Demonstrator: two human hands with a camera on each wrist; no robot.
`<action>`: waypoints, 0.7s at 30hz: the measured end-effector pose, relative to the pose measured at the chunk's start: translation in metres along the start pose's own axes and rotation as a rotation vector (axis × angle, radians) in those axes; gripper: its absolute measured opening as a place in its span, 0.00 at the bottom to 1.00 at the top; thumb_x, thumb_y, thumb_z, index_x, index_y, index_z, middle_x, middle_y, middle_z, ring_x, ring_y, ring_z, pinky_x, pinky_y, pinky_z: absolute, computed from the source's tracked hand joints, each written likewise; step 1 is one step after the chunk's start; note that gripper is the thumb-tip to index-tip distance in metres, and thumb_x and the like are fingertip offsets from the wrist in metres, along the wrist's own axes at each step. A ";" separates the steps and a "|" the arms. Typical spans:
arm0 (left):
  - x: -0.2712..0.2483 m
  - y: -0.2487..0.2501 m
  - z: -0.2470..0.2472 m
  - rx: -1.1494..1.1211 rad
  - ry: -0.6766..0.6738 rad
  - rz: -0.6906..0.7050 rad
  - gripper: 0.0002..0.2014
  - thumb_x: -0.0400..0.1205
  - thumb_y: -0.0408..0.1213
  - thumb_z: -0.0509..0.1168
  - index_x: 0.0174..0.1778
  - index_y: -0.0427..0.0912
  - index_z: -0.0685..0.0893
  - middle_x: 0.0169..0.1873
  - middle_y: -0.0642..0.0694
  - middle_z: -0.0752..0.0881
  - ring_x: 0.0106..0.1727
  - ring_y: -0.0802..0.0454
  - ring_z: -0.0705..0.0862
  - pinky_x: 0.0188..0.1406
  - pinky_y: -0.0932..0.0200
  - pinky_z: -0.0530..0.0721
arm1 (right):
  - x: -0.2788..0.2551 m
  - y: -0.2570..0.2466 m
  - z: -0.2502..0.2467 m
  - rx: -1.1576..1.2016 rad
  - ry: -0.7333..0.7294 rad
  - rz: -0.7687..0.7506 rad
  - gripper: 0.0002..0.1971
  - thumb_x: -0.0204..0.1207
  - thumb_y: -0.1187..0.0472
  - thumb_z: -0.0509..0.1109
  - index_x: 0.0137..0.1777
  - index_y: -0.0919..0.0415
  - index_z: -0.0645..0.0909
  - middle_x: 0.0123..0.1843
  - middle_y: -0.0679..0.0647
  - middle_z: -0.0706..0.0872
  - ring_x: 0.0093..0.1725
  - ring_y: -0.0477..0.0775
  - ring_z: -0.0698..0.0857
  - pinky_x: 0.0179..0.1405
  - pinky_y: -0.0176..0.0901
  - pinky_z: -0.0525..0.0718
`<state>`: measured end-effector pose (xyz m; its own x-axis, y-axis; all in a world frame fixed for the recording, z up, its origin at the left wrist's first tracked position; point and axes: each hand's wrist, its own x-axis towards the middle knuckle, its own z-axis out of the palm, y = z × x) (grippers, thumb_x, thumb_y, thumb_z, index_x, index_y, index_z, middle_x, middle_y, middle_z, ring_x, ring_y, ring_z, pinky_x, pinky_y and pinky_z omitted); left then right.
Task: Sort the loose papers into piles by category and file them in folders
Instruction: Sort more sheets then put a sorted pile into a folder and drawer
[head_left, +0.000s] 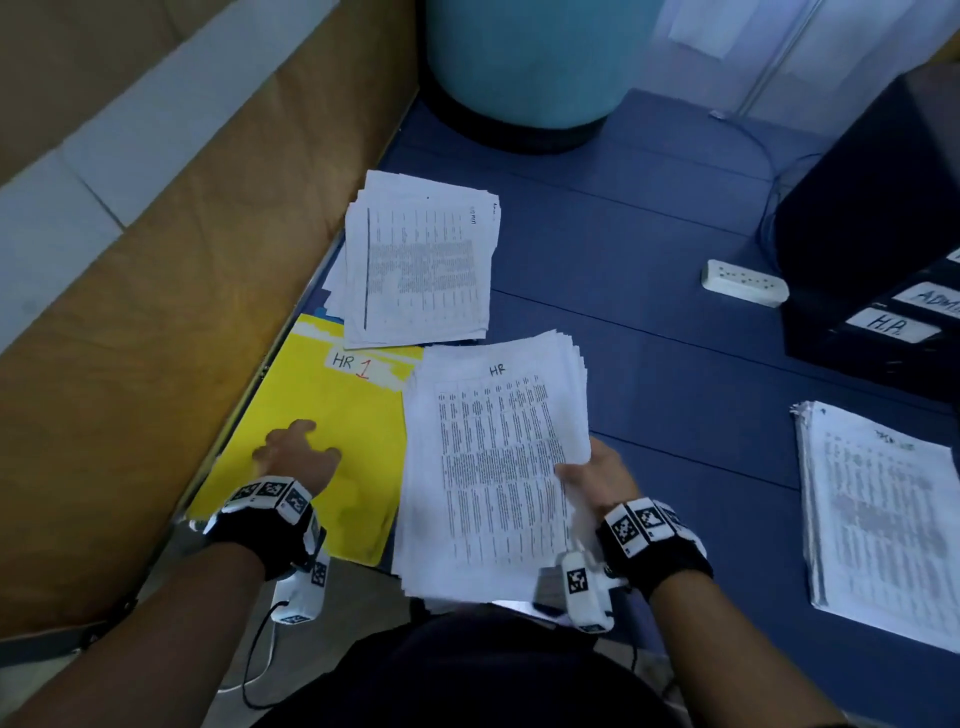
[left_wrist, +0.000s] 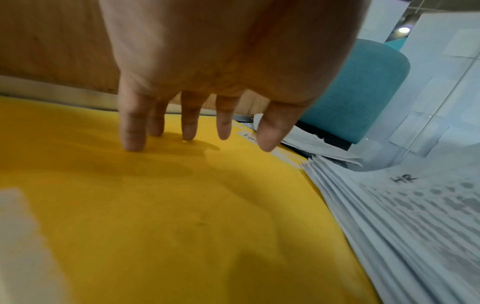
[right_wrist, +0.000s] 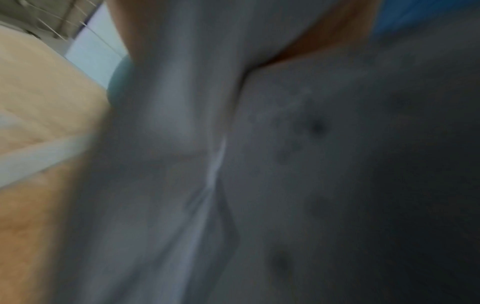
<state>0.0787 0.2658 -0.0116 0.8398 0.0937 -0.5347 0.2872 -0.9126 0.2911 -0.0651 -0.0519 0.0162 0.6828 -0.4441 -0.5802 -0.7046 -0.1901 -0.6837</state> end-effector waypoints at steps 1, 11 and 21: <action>-0.003 0.007 0.002 -0.044 0.006 0.027 0.29 0.79 0.46 0.68 0.76 0.45 0.71 0.72 0.35 0.72 0.67 0.29 0.73 0.62 0.36 0.77 | -0.006 0.001 -0.014 -0.008 0.033 -0.022 0.15 0.76 0.67 0.69 0.62 0.54 0.83 0.53 0.51 0.89 0.53 0.55 0.86 0.52 0.47 0.82; -0.073 0.162 0.028 -0.699 -0.393 0.523 0.44 0.76 0.33 0.74 0.83 0.47 0.54 0.77 0.37 0.69 0.78 0.41 0.68 0.74 0.46 0.70 | -0.060 -0.002 -0.141 0.293 0.239 -0.281 0.14 0.75 0.69 0.72 0.56 0.52 0.83 0.40 0.46 0.91 0.40 0.49 0.88 0.39 0.46 0.86; -0.136 0.262 0.031 -0.811 -0.077 0.804 0.15 0.79 0.29 0.70 0.61 0.40 0.83 0.55 0.46 0.87 0.55 0.51 0.85 0.60 0.51 0.82 | -0.058 0.017 -0.197 0.410 0.372 -0.343 0.13 0.74 0.75 0.72 0.46 0.55 0.83 0.38 0.49 0.89 0.36 0.43 0.88 0.42 0.38 0.82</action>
<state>0.0256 0.0014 0.1135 0.8926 -0.4509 -0.0016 -0.0839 -0.1696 0.9819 -0.1549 -0.2017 0.1259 0.6912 -0.7053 -0.1574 -0.2778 -0.0582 -0.9589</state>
